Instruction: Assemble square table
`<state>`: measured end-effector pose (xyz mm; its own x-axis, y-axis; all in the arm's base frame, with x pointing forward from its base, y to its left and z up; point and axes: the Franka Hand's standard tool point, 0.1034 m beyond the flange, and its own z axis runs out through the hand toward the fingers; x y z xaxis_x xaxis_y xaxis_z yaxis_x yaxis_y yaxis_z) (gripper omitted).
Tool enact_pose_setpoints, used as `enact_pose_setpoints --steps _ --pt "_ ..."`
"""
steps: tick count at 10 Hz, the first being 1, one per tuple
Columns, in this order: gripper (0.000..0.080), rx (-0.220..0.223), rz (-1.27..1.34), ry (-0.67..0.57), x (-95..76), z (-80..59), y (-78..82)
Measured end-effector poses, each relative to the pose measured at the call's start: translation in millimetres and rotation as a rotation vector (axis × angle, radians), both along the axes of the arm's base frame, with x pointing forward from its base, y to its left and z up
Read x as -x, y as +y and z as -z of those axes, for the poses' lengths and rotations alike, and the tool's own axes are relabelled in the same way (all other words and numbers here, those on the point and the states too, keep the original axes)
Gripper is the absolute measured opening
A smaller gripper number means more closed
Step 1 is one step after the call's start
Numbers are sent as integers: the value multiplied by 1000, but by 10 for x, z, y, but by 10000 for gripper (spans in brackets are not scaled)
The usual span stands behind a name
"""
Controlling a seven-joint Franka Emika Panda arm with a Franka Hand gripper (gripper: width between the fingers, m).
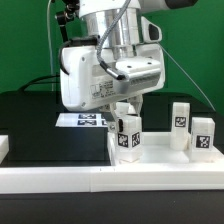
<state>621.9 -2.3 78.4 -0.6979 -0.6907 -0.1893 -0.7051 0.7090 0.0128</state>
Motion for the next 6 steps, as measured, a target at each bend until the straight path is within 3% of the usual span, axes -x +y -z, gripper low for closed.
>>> enact_pose_setpoints --steps 3,6 --pt "291 -28 56 -13 -21 -4 15" --pt "291 -18 -5 -20 -18 2 18"
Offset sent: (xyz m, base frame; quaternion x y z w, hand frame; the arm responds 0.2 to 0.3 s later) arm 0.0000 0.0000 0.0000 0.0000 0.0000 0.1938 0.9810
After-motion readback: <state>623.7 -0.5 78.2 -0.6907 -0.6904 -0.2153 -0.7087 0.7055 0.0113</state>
